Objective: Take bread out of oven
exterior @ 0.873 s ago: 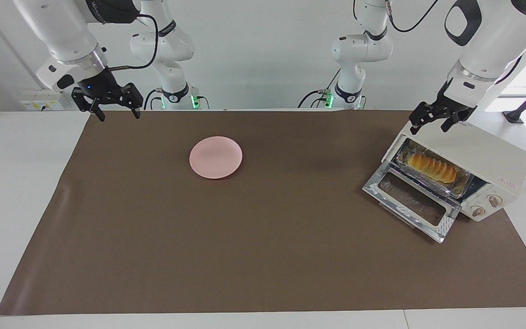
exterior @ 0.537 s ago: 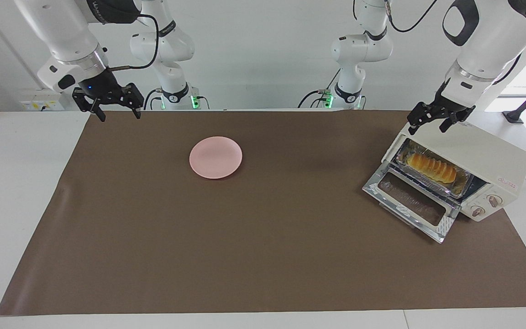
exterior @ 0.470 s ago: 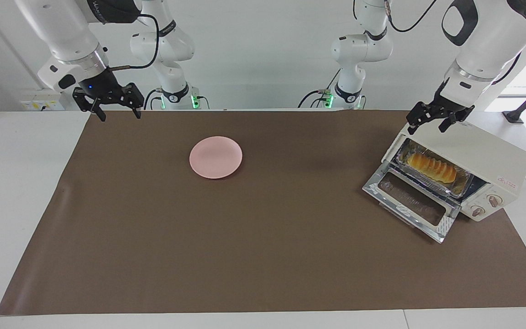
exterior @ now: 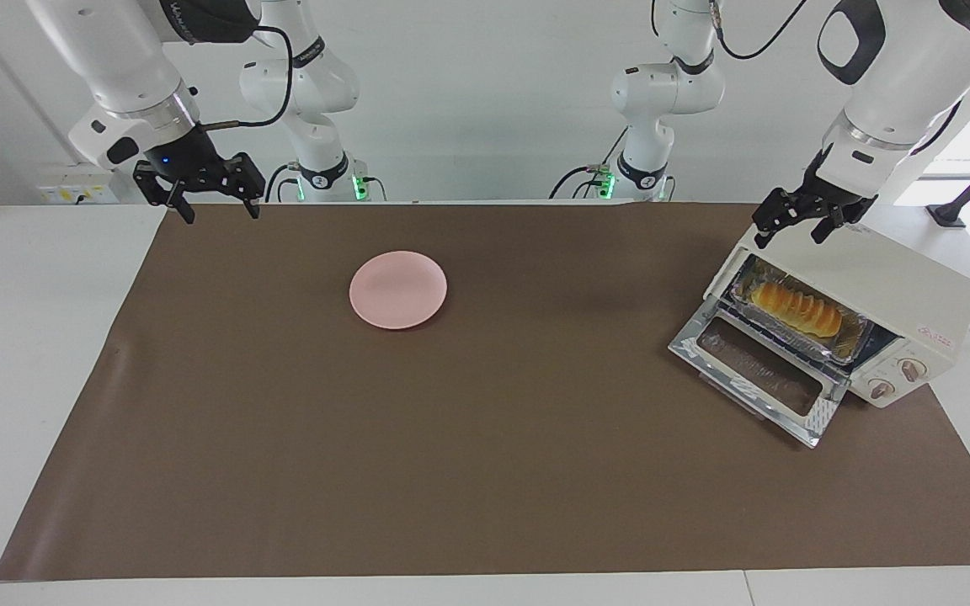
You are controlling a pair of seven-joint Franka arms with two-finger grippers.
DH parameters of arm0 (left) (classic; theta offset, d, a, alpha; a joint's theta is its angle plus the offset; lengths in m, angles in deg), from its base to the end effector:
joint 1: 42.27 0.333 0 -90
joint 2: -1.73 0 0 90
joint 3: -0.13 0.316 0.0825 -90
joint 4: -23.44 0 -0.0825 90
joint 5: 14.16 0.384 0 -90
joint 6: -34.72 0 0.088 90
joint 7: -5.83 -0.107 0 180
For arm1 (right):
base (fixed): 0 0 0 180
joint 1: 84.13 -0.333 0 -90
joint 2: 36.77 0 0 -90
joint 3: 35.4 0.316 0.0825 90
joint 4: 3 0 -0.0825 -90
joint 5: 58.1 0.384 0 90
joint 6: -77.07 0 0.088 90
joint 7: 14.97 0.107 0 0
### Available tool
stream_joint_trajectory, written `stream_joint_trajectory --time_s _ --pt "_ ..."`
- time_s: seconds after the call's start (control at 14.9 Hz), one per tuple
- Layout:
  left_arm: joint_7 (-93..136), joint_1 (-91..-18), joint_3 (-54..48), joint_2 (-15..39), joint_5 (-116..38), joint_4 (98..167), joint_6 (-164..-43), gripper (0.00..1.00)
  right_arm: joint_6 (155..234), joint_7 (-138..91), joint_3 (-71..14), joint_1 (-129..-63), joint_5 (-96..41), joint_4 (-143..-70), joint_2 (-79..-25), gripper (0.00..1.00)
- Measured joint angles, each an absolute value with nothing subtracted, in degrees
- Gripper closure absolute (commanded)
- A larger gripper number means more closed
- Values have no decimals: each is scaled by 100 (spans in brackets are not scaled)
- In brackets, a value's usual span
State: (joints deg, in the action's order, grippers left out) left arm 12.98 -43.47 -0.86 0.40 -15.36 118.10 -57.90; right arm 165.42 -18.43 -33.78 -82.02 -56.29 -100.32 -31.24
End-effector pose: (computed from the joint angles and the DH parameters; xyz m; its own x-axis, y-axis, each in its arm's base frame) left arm 0.5495 -0.0233 0.6028 0.9961 0.0874 -0.0149 0.0877 -0.9960 0.0188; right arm 0.5195 -0.0003 0.6139 0.9969 0.0524 -0.0582 0.0506 -0.9982 -0.0324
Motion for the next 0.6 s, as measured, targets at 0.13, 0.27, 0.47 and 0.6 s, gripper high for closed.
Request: stream_joint_trajectory --time_s 0.13,0.27,0.47,0.6 --pt "1700 -4344 -79 91 -1536 11777 -5780 0 16542 -1843 -3378 -8202 -5629 -10032 -3124 0" --pt "2066 -4337 -50 263 -1536 11590 -5749 0 16542 -1843 -3378 -8202 -5629 -10032 -3124 0" --pt "2692 -4332 12 885 -1491 10971 -5596 0 16542 -1843 -3378 -8202 -5629 -10032 -3124 0" --pt "3223 -4361 7 1444 -1245 10511 -5556 0 16542 -1843 -3378 -8202 -5629 -10032 -3124 0"
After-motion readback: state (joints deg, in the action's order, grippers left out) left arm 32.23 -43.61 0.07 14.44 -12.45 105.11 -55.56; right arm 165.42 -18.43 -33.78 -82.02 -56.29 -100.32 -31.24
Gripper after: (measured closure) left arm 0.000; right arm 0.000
